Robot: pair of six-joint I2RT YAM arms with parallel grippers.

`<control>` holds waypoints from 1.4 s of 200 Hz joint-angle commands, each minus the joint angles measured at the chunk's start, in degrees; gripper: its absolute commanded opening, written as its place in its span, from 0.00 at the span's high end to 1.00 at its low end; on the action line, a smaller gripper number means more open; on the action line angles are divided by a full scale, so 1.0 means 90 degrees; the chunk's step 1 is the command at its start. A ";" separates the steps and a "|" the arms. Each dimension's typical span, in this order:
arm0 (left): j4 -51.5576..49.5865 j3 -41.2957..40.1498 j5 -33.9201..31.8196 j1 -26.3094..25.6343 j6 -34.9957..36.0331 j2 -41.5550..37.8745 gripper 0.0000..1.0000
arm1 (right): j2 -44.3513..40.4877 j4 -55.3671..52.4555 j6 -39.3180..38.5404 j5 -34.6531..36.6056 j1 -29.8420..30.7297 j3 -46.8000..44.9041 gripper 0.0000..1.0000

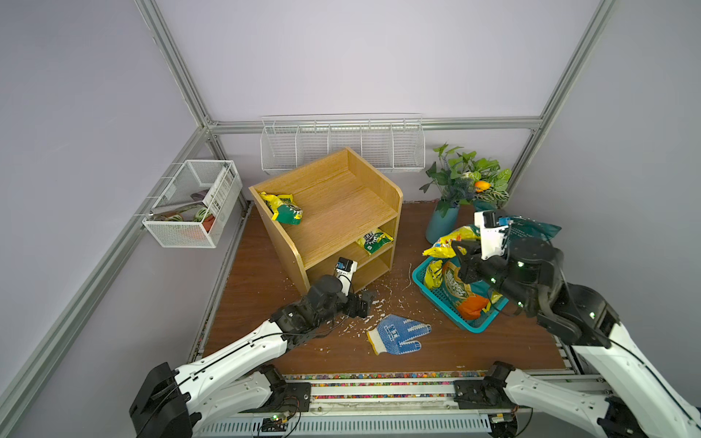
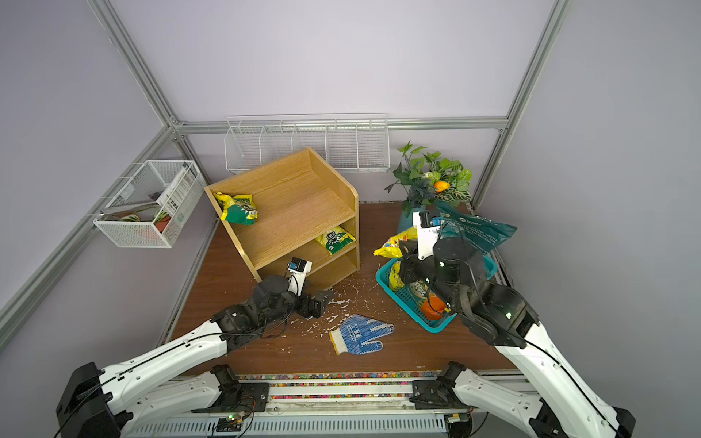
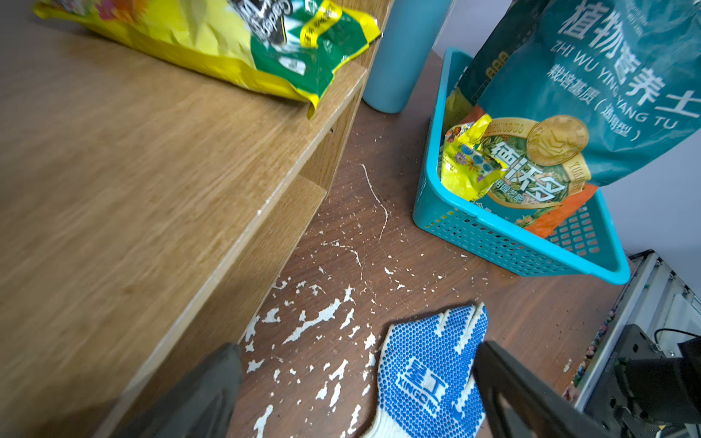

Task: Take down the fertilizer bag from the shelf
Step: Place the fertilizer bag in the storage box.

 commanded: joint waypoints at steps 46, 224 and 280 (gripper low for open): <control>0.0189 0.0272 0.0095 -0.0026 0.0030 0.0140 0.00 | -0.0054 -0.0739 0.2689 0.0892 -0.0024 -0.1343 1.00; 0.0123 0.0028 -0.0140 -0.0026 -0.0045 -0.0209 0.00 | 0.1627 0.0501 0.3158 -0.0742 -0.2047 -0.3952 1.00; 0.0058 0.0057 -0.0198 -0.0026 -0.0011 -0.0233 0.00 | 0.1213 0.0522 0.2939 -0.0936 -0.2037 -0.3512 0.75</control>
